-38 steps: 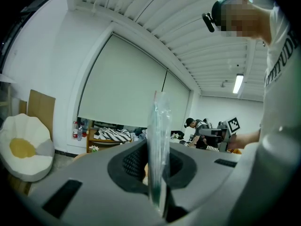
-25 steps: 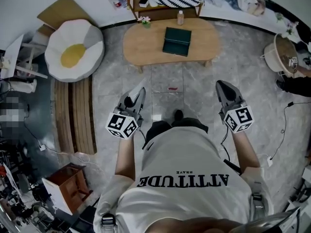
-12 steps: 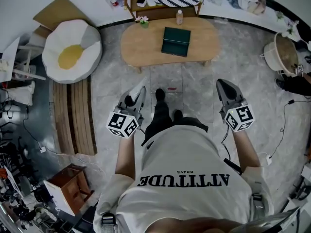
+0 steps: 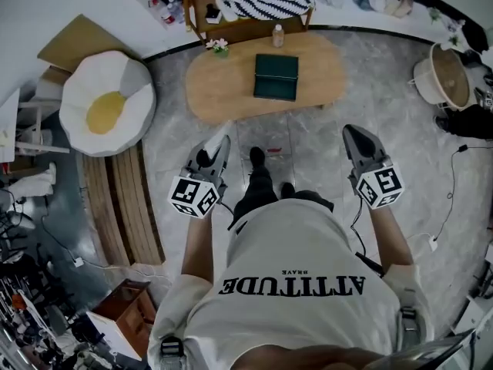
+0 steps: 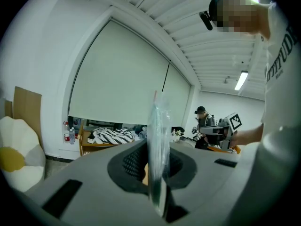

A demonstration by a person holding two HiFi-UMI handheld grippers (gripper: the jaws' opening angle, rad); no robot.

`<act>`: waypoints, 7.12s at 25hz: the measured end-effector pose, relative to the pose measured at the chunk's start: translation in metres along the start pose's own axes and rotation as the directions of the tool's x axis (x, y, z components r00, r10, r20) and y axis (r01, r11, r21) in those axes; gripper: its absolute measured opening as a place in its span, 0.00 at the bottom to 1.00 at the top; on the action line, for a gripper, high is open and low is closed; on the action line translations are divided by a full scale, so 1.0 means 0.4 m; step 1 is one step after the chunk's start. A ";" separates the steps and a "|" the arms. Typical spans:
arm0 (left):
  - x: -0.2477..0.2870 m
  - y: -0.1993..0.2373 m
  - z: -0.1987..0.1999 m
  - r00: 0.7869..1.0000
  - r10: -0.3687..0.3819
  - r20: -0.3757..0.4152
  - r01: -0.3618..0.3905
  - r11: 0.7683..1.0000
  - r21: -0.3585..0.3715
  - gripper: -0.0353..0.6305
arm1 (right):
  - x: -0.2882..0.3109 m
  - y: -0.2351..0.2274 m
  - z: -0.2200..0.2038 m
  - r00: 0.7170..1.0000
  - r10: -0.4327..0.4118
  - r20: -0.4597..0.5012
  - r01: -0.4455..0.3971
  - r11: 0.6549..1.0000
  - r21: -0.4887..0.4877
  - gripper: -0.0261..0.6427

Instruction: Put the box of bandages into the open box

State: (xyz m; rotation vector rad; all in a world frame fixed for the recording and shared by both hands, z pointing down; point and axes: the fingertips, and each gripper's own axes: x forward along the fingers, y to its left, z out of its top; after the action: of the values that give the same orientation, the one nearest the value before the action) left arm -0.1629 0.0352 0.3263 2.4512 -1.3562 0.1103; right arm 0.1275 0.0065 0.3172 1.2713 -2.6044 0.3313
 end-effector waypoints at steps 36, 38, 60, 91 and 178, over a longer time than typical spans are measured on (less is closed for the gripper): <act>0.421 0.469 -0.060 0.951 -0.222 -0.216 0.205 0.974 -0.097 0.12 | 0.537 -0.067 -0.056 0.975 -0.110 -0.194 0.129 0.988 0.089 0.07; 0.432 0.481 -0.076 0.947 -0.227 -0.228 0.208 0.972 -0.105 0.12 | 0.551 -0.069 -0.070 0.972 -0.112 -0.205 0.134 0.986 0.099 0.07; 0.651 0.474 -0.208 0.932 -0.207 -0.297 0.170 0.974 -0.147 0.12 | 0.643 -0.233 -0.231 0.960 -0.066 -0.271 0.118 0.977 0.180 0.07; 1.055 0.465 -0.726 0.830 -0.237 -0.505 0.211 0.971 -0.109 0.12 | 0.821 -0.483 -0.655 0.941 0.029 -0.337 0.084 0.945 0.317 0.07; 1.162 0.462 -0.875 0.612 -0.211 -0.762 0.214 0.972 -0.098 0.24 | 0.837 -0.546 -0.697 0.955 0.080 -0.287 0.020 0.943 0.331 0.07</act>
State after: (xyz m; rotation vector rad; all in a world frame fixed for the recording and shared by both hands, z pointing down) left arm -0.0323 -0.3167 0.8079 2.1016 -0.6576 0.9845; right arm 0.1282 -0.2903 0.7038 1.1669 -2.3764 0.9254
